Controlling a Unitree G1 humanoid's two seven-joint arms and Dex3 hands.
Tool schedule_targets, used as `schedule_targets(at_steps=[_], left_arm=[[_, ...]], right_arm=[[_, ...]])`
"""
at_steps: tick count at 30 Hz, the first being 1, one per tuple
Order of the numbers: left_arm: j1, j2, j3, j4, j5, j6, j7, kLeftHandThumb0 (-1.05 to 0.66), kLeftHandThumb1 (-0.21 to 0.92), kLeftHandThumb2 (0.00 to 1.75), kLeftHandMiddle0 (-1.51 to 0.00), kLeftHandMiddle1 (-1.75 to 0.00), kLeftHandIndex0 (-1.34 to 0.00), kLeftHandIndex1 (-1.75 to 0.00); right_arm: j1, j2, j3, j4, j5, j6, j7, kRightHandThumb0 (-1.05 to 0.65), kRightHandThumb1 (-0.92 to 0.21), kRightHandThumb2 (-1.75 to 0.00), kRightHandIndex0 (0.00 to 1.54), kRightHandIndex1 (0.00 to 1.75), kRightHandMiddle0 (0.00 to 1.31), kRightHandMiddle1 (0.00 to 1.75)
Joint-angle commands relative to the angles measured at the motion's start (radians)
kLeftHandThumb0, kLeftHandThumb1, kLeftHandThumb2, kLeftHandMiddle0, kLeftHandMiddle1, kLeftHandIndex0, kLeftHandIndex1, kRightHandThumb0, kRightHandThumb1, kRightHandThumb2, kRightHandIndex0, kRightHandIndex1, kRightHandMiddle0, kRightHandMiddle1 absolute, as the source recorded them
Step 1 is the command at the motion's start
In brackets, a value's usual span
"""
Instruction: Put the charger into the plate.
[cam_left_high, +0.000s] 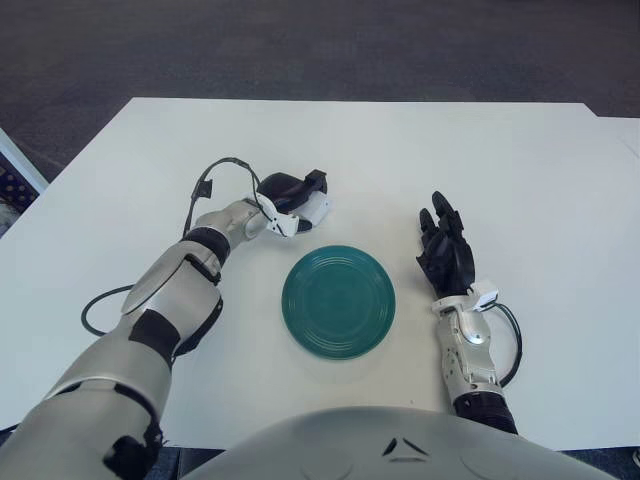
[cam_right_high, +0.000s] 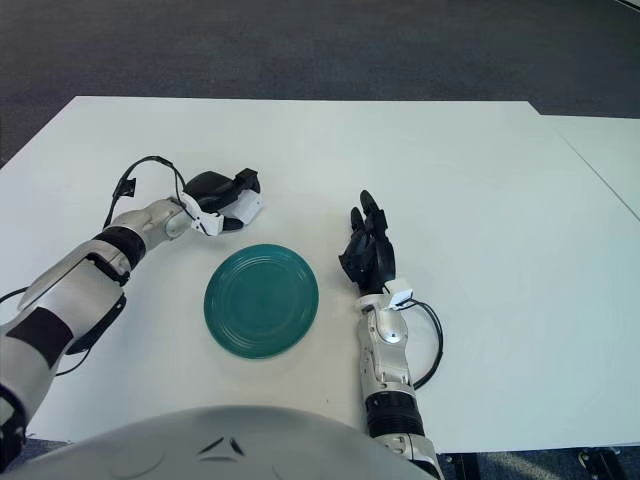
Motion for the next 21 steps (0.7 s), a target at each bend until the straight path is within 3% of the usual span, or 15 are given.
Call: schedule_targets(at_steps=[1, 4, 9, 14, 21], left_arm=[[0.021, 0.123, 0.125, -0.284, -0.113, -0.082, -0.077, -0.42, 0.46, 1.13, -1.05, -1.75, -0.49, -1.75], [0.057, 0.167, 0.174, -0.439, -0.145, -0.068, -0.140, -0.42, 0.46, 1.12, -1.05, -1.75, -0.49, -1.75], [0.098, 0.192, 0.217, -0.549, -0.162, -0.048, -0.188, -0.42, 0.47, 1.12, -1.04, -1.75, -0.49, -1.75], [0.192, 0.224, 0.268, -0.789, -0.190, 0.004, -0.268, -0.42, 0.47, 1.12, -1.04, -1.75, -0.49, -1.75], [0.265, 0.223, 0.277, -0.916, -0.159, 0.007, -0.290, -0.42, 0.44, 1.15, -1.03, -1.75, -0.50, -1.75]], right_arm=[[0.103, -0.005, -0.062, 0.251, 0.049, 0.049, 0.008, -0.97, -0.92, -0.94, 0.09, 0.00, 0.00, 0.25], [0.099, 0.000, -0.061, 0.260, 0.045, 0.032, 0.019, -0.97, -0.92, -0.94, 0.09, 0.00, 0.00, 0.23], [0.084, 0.005, -0.058, 0.285, 0.029, 0.017, 0.019, -0.97, -0.92, -0.94, 0.08, 0.00, 0.00, 0.22], [0.068, 0.009, -0.058, 0.316, 0.008, -0.004, 0.005, -0.96, -0.92, -0.95, 0.08, 0.00, 0.00, 0.21], [0.047, 0.019, -0.062, 0.355, -0.004, -0.030, -0.003, -0.94, -0.92, -0.97, 0.09, 0.00, 0.00, 0.24]])
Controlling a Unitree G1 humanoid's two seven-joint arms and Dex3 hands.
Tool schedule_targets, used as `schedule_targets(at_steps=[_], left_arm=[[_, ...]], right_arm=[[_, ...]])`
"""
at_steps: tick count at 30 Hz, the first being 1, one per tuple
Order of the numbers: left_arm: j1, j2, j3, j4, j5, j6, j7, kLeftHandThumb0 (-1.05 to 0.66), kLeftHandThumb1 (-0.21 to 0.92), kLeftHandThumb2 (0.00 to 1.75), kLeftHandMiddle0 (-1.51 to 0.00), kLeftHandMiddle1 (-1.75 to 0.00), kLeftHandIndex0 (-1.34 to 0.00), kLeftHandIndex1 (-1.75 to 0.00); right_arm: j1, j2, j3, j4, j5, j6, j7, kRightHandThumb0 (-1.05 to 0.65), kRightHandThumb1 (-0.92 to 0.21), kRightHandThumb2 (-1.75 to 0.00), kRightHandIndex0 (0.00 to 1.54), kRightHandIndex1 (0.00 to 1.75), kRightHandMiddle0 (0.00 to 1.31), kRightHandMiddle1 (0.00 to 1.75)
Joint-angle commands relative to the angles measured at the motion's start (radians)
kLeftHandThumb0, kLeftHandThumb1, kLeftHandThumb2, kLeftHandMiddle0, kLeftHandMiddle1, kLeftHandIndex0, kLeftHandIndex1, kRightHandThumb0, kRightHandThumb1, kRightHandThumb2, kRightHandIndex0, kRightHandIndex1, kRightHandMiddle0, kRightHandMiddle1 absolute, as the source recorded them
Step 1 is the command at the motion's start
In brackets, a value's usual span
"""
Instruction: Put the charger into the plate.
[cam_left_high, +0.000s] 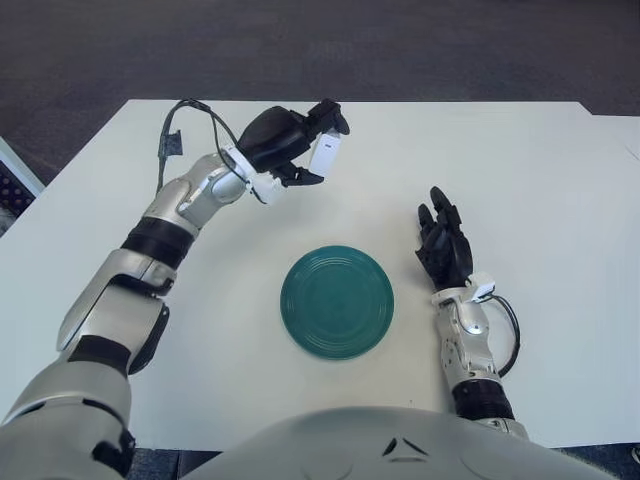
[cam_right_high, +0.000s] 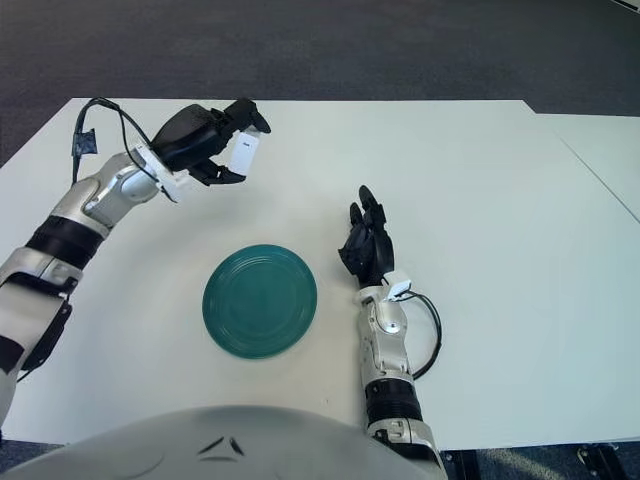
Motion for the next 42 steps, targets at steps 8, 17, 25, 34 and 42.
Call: schedule_targets(at_steps=[8, 17, 25, 34, 42], left_arm=[[0.177, 0.056, 0.026, -0.240, -0.021, -0.050, -0.115, -0.44, 0.39, 1.22, -1.06, -1.75, -0.55, -1.75], [0.264, 0.039, 0.011, -0.327, 0.025, -0.058, -0.148, -0.46, 0.32, 1.30, -1.08, -1.75, -0.60, -1.75], [0.339, 0.040, 0.004, -0.412, 0.070, -0.045, -0.182, -0.47, 0.30, 1.33, -1.09, -1.75, -0.61, -1.75], [0.449, 0.030, -0.019, -0.516, 0.089, -0.022, -0.258, -0.47, 0.30, 1.33, -1.10, -1.75, -0.62, -1.75], [0.482, 0.022, -0.045, -0.450, 0.140, -0.076, -0.221, -0.48, 0.28, 1.35, -1.10, -1.75, -0.63, -1.75]], right_arm=[[0.094, 0.017, -0.045, 0.308, 0.006, -0.028, -0.023, -0.94, -0.92, -0.97, 0.08, 0.00, 0.00, 0.24], [0.087, 0.019, -0.046, 0.325, 0.002, -0.039, -0.015, -0.94, -0.92, -0.97, 0.08, 0.00, 0.00, 0.22], [0.091, 0.021, -0.043, 0.321, -0.012, -0.045, -0.022, -0.93, -0.92, -0.97, 0.09, 0.00, 0.00, 0.25], [0.094, 0.029, -0.046, 0.319, -0.016, -0.048, -0.024, -0.92, -0.92, -0.95, 0.10, 0.00, 0.00, 0.29], [0.110, 0.037, -0.044, 0.294, -0.010, -0.044, -0.020, -0.93, -0.92, -0.94, 0.10, 0.00, 0.00, 0.31]])
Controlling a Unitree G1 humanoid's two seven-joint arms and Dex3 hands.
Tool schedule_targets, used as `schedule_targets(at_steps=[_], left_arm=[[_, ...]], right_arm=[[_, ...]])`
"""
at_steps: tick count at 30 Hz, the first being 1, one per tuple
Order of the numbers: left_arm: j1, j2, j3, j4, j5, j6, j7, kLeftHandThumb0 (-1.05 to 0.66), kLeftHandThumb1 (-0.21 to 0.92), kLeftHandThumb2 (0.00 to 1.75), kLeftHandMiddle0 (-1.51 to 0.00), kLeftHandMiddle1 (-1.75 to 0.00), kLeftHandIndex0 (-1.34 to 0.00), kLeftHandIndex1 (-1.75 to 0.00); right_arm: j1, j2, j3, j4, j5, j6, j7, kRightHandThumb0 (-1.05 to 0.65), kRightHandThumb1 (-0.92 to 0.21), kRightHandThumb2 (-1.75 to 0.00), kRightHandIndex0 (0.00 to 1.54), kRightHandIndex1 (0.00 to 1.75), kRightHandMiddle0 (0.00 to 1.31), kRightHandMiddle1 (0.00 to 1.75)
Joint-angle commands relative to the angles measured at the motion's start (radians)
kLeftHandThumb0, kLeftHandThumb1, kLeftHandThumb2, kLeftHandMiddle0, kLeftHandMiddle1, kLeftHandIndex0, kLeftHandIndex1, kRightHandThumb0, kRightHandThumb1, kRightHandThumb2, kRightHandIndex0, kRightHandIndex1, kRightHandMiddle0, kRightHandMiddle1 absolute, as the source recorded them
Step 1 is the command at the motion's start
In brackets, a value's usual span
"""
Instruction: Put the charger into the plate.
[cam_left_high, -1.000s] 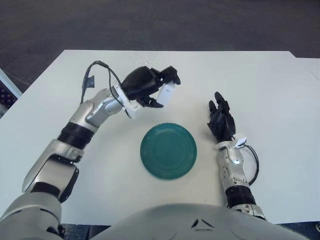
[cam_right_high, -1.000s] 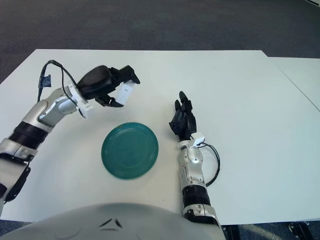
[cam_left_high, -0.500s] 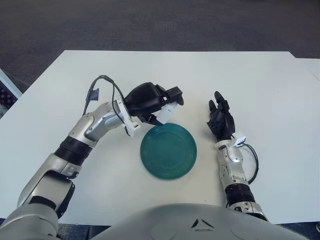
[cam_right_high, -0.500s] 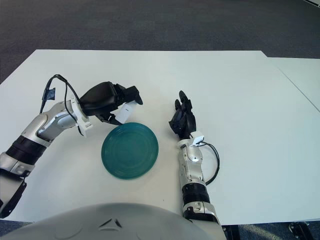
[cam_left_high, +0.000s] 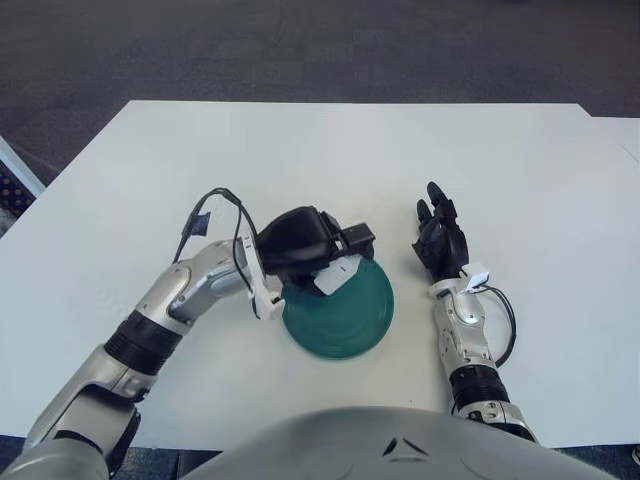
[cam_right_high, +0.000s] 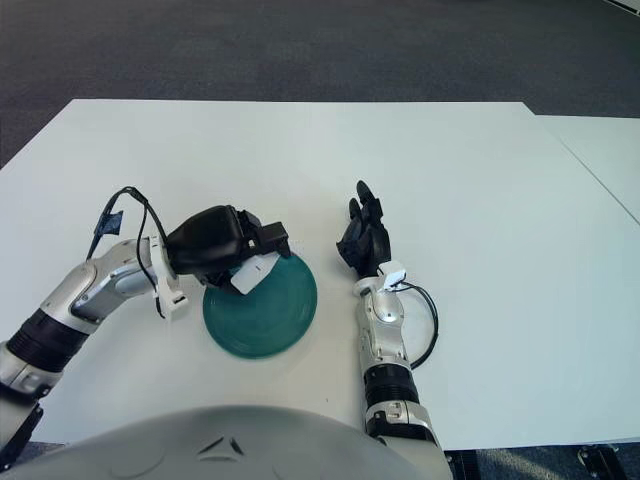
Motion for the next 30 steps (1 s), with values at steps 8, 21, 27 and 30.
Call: schedule_targets(at_steps=[8, 21, 27, 30], left_arm=[[0.057, -0.004, -0.038, 0.045, 0.061, -0.036, -0.001, -0.48, 0.27, 1.36, -1.10, -1.75, -0.64, -1.75], [0.047, -0.020, -0.103, 0.162, 0.119, -0.048, -0.030, -0.50, 0.24, 1.41, -1.03, -1.75, -0.67, -1.75], [0.037, -0.014, -0.111, 0.197, 0.120, -0.057, -0.036, -0.51, 0.22, 1.44, -1.01, -1.75, -0.69, -1.75], [0.034, -0.014, -0.114, 0.205, 0.114, -0.058, -0.045, -0.51, 0.21, 1.45, -1.01, -1.75, -0.69, -1.75]], right_arm=[[0.183, 0.044, -0.016, 0.185, 0.024, -0.006, -0.011, -0.94, -0.92, -0.94, 0.11, 0.00, 0.00, 0.33], [0.215, 0.050, 0.005, 0.111, 0.001, 0.044, -0.040, -0.98, -0.92, -0.91, 0.09, 0.00, 0.00, 0.30], [0.223, 0.054, 0.011, 0.087, -0.001, 0.080, -0.065, -0.99, -0.92, -0.92, 0.08, 0.00, 0.00, 0.28], [0.223, 0.053, 0.013, 0.084, 0.002, 0.086, -0.068, -0.99, -0.92, -0.92, 0.08, 0.00, 0.00, 0.28]])
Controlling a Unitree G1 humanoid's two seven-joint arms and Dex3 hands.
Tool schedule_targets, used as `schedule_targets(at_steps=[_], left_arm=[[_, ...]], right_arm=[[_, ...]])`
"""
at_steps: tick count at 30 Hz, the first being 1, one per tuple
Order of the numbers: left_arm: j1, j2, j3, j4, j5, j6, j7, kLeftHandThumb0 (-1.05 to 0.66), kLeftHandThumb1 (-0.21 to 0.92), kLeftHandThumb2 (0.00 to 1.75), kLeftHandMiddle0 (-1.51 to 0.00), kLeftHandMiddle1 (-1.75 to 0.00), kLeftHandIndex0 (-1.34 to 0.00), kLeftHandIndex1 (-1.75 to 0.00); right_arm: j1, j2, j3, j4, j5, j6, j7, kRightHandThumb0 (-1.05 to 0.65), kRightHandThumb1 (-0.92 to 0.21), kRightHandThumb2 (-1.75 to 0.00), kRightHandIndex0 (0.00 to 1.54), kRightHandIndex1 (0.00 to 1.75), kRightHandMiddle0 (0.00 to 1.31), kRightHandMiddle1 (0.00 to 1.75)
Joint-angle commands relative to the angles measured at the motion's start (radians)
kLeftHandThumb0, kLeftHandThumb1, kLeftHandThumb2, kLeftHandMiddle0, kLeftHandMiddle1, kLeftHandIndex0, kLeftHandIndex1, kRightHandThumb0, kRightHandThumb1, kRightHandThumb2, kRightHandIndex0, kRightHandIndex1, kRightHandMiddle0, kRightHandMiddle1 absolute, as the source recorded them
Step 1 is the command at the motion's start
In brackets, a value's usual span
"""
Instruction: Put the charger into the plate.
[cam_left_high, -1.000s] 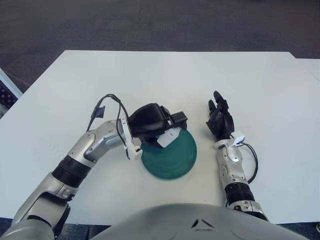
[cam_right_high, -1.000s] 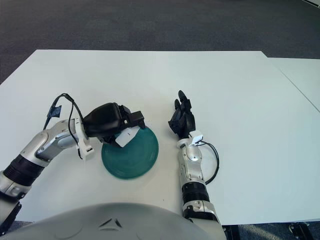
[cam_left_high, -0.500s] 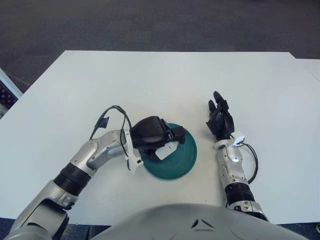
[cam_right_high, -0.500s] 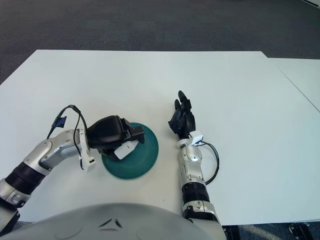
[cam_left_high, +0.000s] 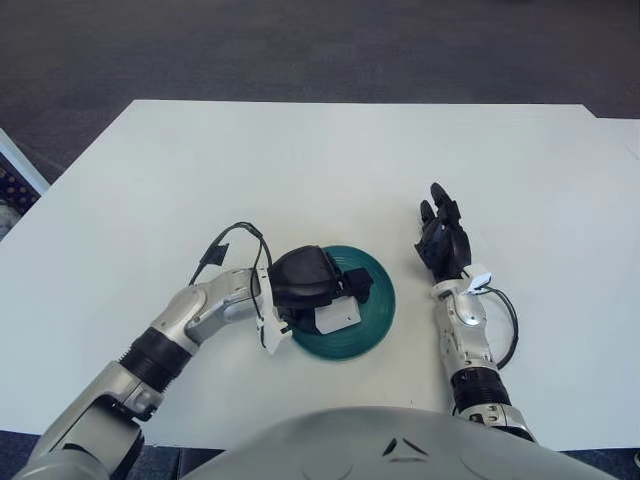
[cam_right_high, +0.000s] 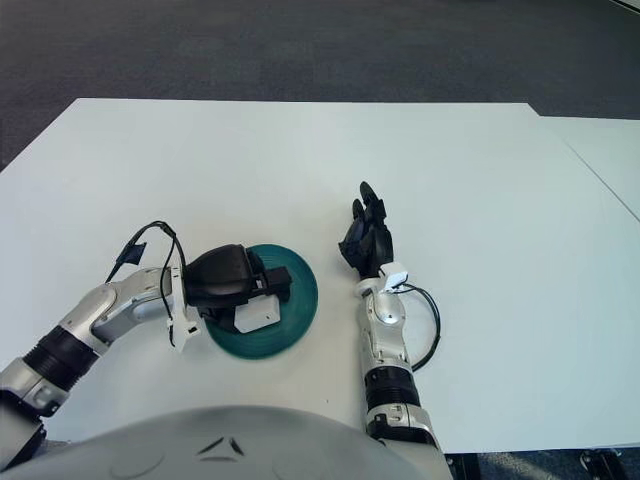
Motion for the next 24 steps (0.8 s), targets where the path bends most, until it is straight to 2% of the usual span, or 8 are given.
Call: schedule_targets(at_steps=[1, 3, 7, 11, 13, 15, 19, 24], left_arm=[[0.002, 0.019, -0.029, 0.058, 0.005, 0.003, -0.058, -0.51, 0.20, 1.45, -1.01, -1.75, -0.70, -1.75], [0.002, 0.018, -0.035, 0.064, -0.006, 0.009, -0.080, -0.51, 0.20, 1.45, -1.01, -1.75, -0.70, -1.75], [0.004, 0.010, -0.040, 0.072, -0.021, 0.021, -0.100, -0.11, 0.03, 1.59, -0.92, -1.61, -0.66, -1.75], [0.002, 0.004, -0.041, 0.068, -0.033, 0.021, -0.109, -0.03, 0.17, 1.47, -0.69, -1.70, -0.56, -1.75], [-0.001, 0.006, -0.042, 0.065, -0.036, 0.023, -0.120, -0.24, 0.55, 0.89, -0.77, -1.73, -0.49, -1.62], [-0.002, 0.009, -0.039, 0.060, -0.040, 0.030, -0.134, -0.55, 0.73, 0.61, -0.69, -1.74, -0.36, -1.49], [-0.001, 0.010, -0.037, 0.050, -0.047, 0.048, -0.159, -0.87, 0.88, 0.49, -0.35, -1.74, -0.21, -1.32], [-0.002, 0.010, -0.038, 0.049, -0.044, 0.064, -0.177, -1.01, 0.91, 0.59, -0.22, -1.27, -0.10, -1.10]], right_arm=[[0.202, 0.049, 0.002, 0.118, 0.011, 0.063, -0.023, -1.00, -0.92, -0.92, 0.08, 0.00, 0.00, 0.28], [0.202, 0.048, 0.005, 0.123, 0.011, 0.053, -0.022, -0.99, -0.92, -0.92, 0.08, 0.00, 0.00, 0.28], [0.204, 0.048, 0.010, 0.121, 0.014, 0.037, -0.019, -0.99, -0.92, -0.93, 0.08, 0.00, 0.00, 0.28], [0.207, 0.051, 0.014, 0.115, 0.008, 0.033, -0.031, -0.99, -0.92, -0.93, 0.09, 0.00, 0.00, 0.29], [0.206, 0.052, 0.016, 0.115, 0.003, 0.031, -0.039, -0.99, -0.92, -0.93, 0.09, 0.00, 0.00, 0.31], [0.206, 0.051, 0.019, 0.115, -0.002, 0.032, -0.044, -0.98, -0.92, -0.93, 0.10, 0.01, 0.00, 0.32], [0.208, 0.048, 0.022, 0.116, -0.007, 0.032, -0.050, -0.98, -0.92, -0.93, 0.12, 0.01, 0.00, 0.34], [0.208, 0.053, 0.023, 0.111, -0.007, 0.024, -0.051, -0.97, -0.92, -0.93, 0.13, 0.01, 0.00, 0.36]])
